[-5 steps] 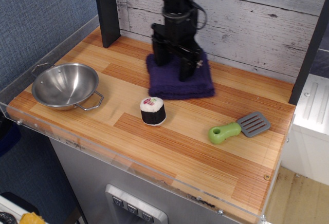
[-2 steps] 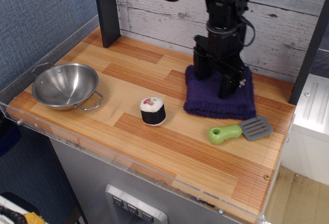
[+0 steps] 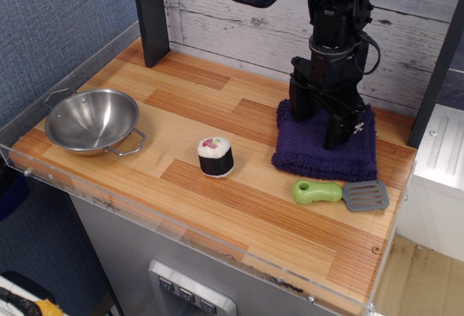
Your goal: Put the purple towel behind the spatula without leaving a space between the two.
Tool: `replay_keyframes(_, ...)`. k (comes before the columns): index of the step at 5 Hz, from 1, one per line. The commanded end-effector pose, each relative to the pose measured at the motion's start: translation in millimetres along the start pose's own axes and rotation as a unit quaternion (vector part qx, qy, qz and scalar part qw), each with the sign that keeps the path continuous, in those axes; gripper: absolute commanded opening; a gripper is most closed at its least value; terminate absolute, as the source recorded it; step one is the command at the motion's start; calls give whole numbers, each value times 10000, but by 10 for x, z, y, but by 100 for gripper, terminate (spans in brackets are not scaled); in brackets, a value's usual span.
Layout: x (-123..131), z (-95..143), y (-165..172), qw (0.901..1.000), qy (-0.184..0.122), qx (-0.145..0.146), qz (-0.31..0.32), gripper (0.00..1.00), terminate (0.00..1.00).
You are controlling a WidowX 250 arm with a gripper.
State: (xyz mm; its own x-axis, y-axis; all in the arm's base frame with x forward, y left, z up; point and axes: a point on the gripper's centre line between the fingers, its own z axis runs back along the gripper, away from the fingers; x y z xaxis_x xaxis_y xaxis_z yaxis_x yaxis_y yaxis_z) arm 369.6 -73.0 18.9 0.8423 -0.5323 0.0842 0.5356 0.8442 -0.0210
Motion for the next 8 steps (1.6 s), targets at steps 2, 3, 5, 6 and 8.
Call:
replay_keyframes(2,188,565,-41,9988,-484,51,-65,100,0)
replay_keyframes(3,223,787,-66,9981,-603,133,-52,100,0)
replay_keyframes(5,159,1305,-145,9955,-929,155,115,100,0)
replay_keyframes(6,77,1429,-173,9946,-1010,82,218,100,0)
replay_keyframes(8,6,1552,-196,9934,-1106,141,260,100,0)
